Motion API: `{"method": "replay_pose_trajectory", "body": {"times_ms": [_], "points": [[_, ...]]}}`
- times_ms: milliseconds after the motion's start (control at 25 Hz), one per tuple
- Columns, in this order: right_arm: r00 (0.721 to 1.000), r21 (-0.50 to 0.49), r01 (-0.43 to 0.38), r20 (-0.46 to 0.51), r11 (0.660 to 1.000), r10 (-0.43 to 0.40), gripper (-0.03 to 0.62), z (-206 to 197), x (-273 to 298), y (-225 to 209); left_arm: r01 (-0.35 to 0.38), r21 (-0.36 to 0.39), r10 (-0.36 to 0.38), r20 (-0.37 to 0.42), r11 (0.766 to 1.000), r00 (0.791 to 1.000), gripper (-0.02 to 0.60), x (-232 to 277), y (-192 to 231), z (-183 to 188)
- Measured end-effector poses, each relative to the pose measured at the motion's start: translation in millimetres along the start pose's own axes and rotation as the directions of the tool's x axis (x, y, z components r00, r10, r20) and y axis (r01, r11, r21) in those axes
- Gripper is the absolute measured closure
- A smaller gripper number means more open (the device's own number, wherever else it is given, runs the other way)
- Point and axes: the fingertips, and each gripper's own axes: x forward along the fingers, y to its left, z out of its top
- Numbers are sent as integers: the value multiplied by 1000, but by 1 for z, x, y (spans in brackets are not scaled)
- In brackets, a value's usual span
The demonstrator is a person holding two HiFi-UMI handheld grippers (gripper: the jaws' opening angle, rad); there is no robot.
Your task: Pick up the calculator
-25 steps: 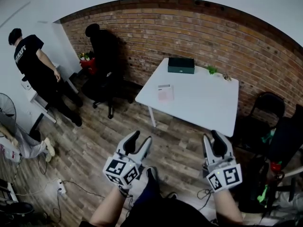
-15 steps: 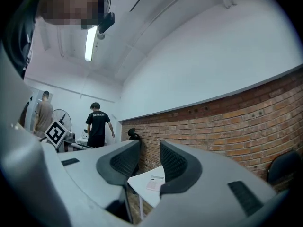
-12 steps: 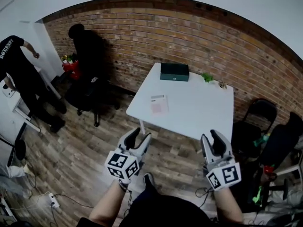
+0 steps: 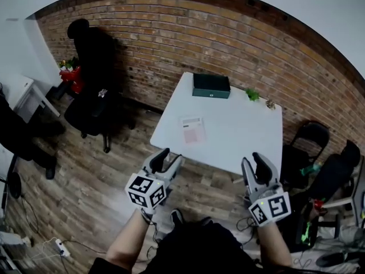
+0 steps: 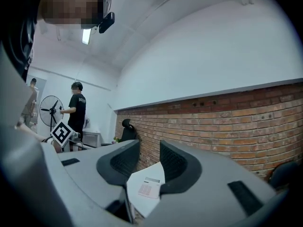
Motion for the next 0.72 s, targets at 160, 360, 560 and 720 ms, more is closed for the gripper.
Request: {"method": "replay_pose_trajectory", "body": {"times_ms": [160, 360, 560, 720], "points": [[1000, 22, -8, -21, 1000, 9, 454, -11, 28, -6, 6, -18, -7, -35, 1000, 999, 388, 21, 26, -6], [999, 85, -27, -19, 996, 29, 454, -27, 64, -30, -6, -31, 3, -77, 1000, 997, 388, 50, 50, -12], [997, 144, -77, 19, 987, 75, 457, -33, 111, -59, -43, -3, 42, -140, 999, 989, 390, 90, 82, -17], [993, 162, -110, 53, 981, 103, 459, -29, 142, -96, -36, -3, 34, -207, 999, 978, 390, 138, 110, -30]]}}
